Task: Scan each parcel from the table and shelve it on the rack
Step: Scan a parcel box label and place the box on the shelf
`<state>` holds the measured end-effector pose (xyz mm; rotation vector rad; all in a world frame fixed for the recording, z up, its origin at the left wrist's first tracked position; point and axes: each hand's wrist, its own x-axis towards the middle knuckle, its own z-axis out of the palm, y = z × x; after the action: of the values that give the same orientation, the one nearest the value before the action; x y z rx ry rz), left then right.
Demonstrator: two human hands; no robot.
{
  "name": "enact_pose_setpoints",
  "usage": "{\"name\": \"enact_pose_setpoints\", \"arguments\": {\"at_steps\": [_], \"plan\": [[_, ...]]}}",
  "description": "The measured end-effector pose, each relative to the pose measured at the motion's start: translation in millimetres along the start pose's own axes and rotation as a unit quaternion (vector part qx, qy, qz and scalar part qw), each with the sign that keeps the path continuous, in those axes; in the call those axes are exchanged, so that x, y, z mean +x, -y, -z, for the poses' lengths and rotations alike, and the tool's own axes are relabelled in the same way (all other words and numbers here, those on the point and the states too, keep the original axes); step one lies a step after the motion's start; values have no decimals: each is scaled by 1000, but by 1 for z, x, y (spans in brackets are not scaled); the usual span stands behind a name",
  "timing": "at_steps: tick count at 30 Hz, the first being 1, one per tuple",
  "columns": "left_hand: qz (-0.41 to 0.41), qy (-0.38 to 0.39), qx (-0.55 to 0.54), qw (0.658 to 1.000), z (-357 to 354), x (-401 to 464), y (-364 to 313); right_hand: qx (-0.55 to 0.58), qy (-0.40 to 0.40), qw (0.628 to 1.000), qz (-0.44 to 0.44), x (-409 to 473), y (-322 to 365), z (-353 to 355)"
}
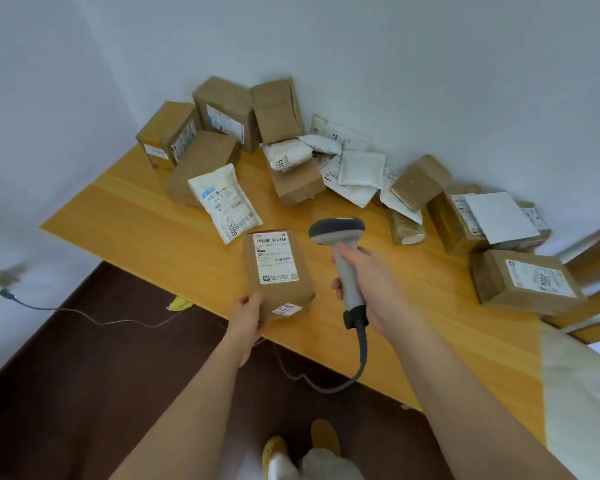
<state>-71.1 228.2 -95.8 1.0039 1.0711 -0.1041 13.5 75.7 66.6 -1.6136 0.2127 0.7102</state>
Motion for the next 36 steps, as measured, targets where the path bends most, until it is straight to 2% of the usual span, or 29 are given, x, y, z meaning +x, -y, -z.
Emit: {"name": "enact_pose_setpoints", "arguments": {"at_steps": [4,10,18,24,32,36], "plan": [[-13,-17,96,995,-10,-6,7,-2,0,1000,-9,-8,-1,3],[-71,-90,228,967,-26,10,7,-34,56,998,6,-21,14,8],[-40,-126,254,958,-35,16,-1,-59,78,995,25,-46,26,13],[-52,-137,291,945,-34,14,1,-49,73,996,32,-57,30,16],[-47,-127,257,957,-33,17,0,-1,72,997,24,-61,35,19],[3,-69,126,990,-34,23,1,-40,63,996,41,-49,21,20]]}}
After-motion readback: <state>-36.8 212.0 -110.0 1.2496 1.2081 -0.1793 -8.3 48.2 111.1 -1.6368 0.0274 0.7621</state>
